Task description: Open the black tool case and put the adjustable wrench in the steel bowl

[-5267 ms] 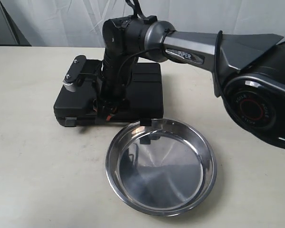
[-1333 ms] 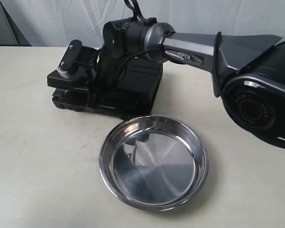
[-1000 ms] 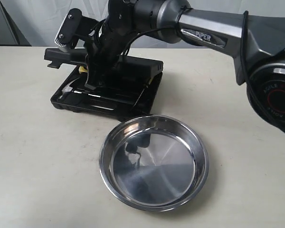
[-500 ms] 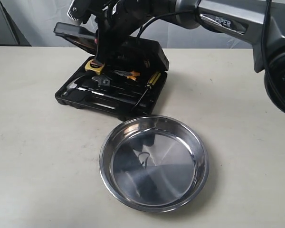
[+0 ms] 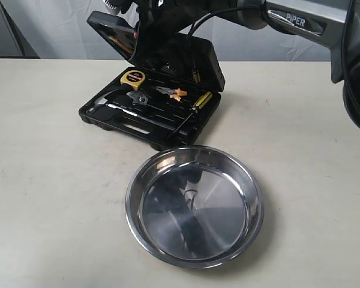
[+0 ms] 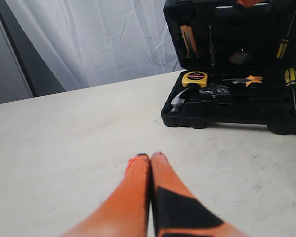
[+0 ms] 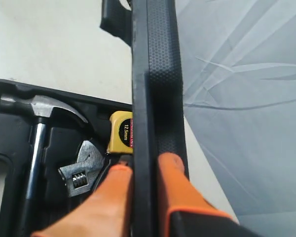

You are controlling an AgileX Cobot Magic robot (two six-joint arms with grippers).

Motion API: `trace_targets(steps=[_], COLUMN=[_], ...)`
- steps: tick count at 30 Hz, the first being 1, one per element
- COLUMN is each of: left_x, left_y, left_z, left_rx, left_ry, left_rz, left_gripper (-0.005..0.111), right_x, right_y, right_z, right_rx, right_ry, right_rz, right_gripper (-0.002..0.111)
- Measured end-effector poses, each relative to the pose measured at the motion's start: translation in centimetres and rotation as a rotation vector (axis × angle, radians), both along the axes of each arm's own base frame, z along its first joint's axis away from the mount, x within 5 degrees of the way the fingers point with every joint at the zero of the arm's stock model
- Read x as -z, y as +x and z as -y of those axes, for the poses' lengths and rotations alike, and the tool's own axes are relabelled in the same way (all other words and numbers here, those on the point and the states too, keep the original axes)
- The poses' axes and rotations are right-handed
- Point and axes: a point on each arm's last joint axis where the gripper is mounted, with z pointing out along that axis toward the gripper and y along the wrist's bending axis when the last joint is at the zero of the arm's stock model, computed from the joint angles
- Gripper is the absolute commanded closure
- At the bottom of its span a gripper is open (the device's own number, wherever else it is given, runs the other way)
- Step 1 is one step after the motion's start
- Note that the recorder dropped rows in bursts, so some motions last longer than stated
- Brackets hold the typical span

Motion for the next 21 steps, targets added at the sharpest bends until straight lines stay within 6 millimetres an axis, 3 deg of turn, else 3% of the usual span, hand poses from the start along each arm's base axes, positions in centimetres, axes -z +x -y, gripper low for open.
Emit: trace_targets(steps=[11, 21], left_x=[0.0, 0.0], left_y=[0.0, 0.0], left_z=[0.0, 0.0], left_rx=[0.0, 0.0], left_ry=[0.0, 0.0], left_rz=[0.0, 0.0], left_gripper=[0.106, 0.106], right_x=[-0.3, -2.8], right_y=[-0.2, -1.3], right_z=[0.3, 1.5], right_rx=[0.036, 0.038], right_ry=[0.043, 0.07], right_rz=[-0.067, -0.138], right_gripper=[0.109, 0.109])
